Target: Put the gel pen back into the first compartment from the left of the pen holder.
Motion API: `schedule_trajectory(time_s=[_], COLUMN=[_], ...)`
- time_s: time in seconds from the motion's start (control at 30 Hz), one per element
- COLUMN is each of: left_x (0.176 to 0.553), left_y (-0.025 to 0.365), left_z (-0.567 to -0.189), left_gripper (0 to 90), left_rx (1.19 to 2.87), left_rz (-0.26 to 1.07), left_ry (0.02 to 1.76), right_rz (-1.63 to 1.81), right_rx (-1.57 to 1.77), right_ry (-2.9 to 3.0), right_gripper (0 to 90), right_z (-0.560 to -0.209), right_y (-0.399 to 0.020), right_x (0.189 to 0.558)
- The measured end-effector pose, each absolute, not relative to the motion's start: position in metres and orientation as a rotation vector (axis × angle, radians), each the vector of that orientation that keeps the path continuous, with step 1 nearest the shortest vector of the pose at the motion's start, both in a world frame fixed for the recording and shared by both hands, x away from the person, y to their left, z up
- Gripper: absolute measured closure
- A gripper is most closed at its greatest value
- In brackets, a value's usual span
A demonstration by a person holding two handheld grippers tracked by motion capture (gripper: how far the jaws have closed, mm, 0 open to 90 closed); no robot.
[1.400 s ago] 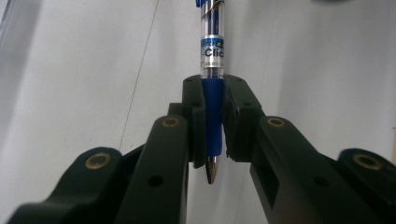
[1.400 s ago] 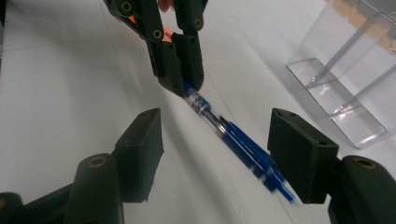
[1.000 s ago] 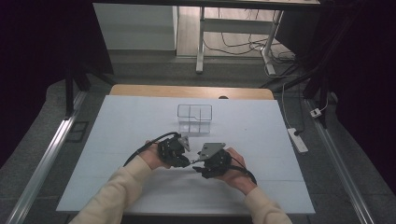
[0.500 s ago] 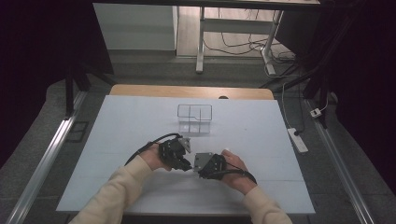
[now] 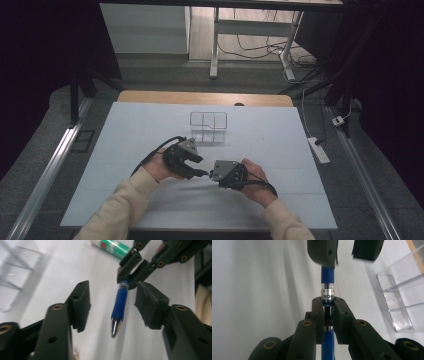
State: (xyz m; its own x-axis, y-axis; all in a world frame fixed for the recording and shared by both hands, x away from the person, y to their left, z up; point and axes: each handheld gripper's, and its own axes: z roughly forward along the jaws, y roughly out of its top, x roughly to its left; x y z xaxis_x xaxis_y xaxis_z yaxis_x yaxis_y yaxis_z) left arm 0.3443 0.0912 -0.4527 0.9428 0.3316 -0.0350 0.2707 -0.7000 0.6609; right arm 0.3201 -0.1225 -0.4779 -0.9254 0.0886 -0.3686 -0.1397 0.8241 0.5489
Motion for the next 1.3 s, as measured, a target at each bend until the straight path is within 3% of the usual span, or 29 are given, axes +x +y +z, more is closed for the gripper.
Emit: schedule_trajectory(time_s=[0.33, 0.7, 1.3], left_x=[0.325, 0.297, 0.272], left_y=[0.126, 0.157, 0.196], left_z=[-0.45, -0.463, -0.479], left_gripper=[34.9, 33.4, 31.3], left_rx=[2.221, 2.193, 2.162], left_rz=[0.219, 0.337, 0.384], left_ry=[0.58, 0.691, 0.789], right_rz=[1.042, 1.123, 1.228], right_rx=[0.189, 0.275, 0.371], right_ry=[2.618, 2.582, 2.504], right_gripper=[79.4, 79.3, 79.2], right_z=[-0.475, -0.472, -0.465], right_y=[-0.143, -0.153, -0.165], right_x=[0.335, 0.336, 0.338])
